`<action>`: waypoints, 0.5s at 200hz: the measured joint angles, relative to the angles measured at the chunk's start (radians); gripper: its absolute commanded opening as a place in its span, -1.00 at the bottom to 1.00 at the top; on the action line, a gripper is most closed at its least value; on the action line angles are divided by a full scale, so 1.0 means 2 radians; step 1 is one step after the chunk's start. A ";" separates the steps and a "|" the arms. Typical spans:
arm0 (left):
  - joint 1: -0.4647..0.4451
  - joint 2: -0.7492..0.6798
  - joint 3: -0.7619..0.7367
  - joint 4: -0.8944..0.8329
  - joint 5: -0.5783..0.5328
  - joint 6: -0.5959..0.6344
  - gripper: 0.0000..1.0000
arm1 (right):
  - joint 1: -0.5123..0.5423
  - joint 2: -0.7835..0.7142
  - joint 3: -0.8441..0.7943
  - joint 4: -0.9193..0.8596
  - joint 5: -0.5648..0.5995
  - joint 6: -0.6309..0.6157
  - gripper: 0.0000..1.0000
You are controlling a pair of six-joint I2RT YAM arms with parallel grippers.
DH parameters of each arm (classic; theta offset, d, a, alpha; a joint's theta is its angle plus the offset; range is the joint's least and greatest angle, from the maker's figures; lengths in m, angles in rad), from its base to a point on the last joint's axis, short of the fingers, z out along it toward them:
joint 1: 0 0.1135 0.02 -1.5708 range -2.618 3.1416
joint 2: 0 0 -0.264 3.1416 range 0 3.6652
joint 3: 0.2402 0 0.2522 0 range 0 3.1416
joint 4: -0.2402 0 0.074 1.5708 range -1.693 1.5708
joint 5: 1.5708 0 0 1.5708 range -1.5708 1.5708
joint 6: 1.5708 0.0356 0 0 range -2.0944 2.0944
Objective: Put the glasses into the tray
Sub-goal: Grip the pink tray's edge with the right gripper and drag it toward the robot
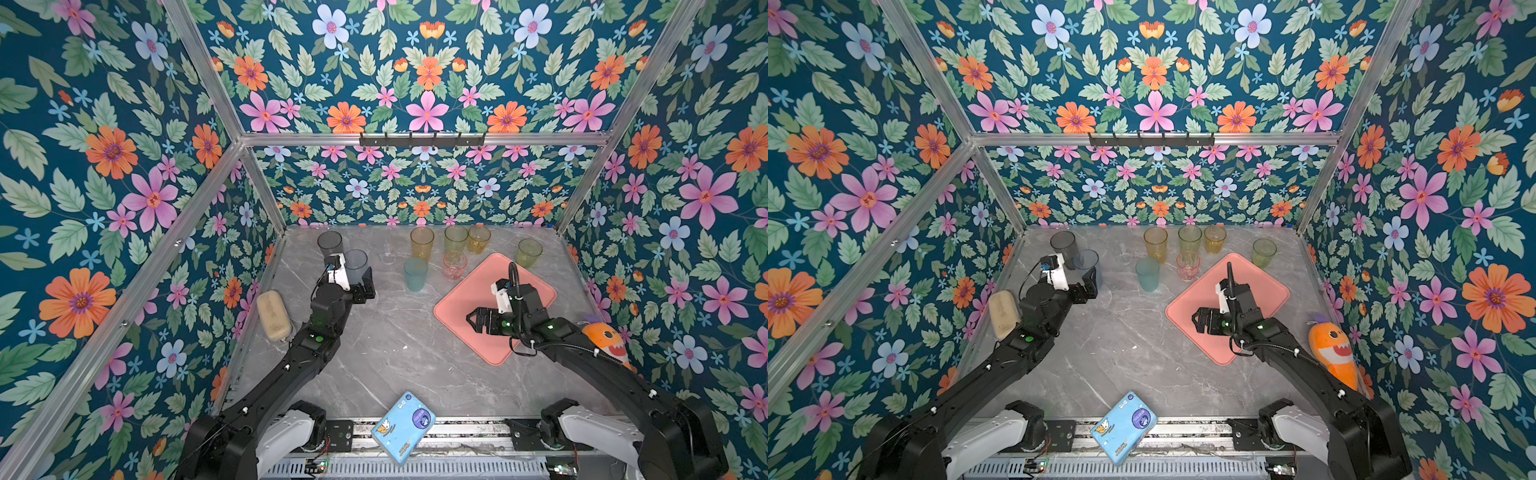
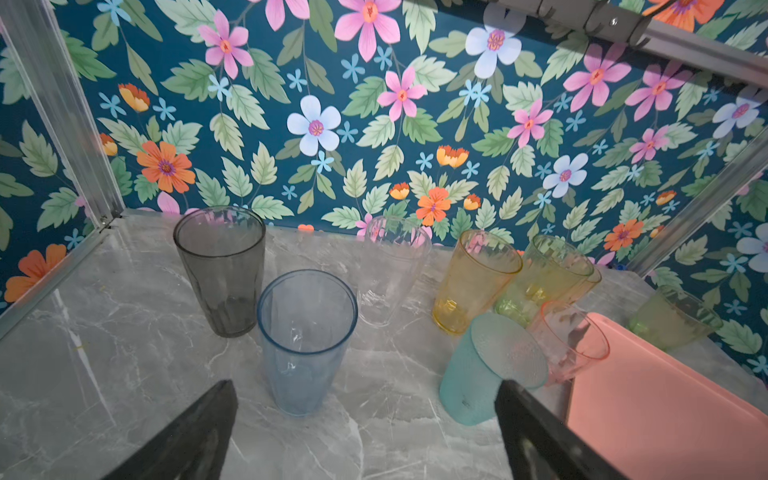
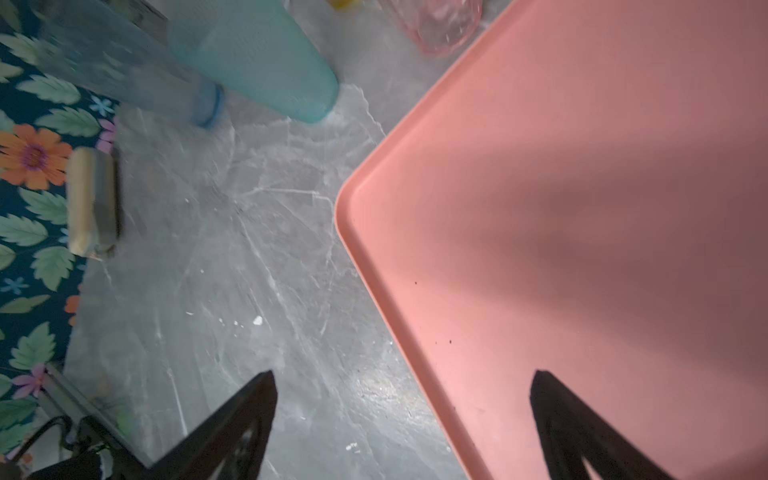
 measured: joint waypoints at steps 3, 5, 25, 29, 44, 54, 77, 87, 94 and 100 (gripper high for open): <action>0.000 0.002 0.000 0.000 0.002 0.000 0.99 | 0.003 0.004 0.000 0.001 0.003 0.000 0.89; 0.000 0.002 0.000 0.000 0.003 0.000 0.99 | 0.007 0.008 0.001 0.002 0.008 0.000 0.89; 0.000 0.010 0.001 -0.001 0.014 0.000 0.99 | 0.037 0.039 0.005 0.002 0.020 0.000 0.89; 0.000 0.011 0.001 -0.001 0.016 0.000 0.99 | 0.043 0.046 0.007 0.002 0.022 0.000 0.89; 0.000 0.013 0.005 -0.001 0.019 0.000 0.99 | 0.059 0.072 0.015 0.002 0.034 0.000 0.89; 0.000 0.014 0.006 -0.001 0.025 0.000 0.99 | 0.065 0.087 0.020 0.002 0.040 0.000 0.89; 0.000 0.013 0.007 -0.001 0.027 0.000 0.99 | 0.082 0.115 0.029 0.002 0.051 0.001 0.89; 0.000 0.013 0.007 -0.001 0.027 -0.001 0.99 | 0.089 0.124 0.032 0.002 0.053 0.002 0.89; 0.000 0.013 0.007 -0.001 0.029 -0.002 0.99 | 0.093 0.128 0.033 0.001 0.055 0.003 0.89; 0.000 0.013 0.006 -0.001 0.029 -0.002 0.99 | 0.097 0.130 0.034 0.001 0.057 0.006 0.89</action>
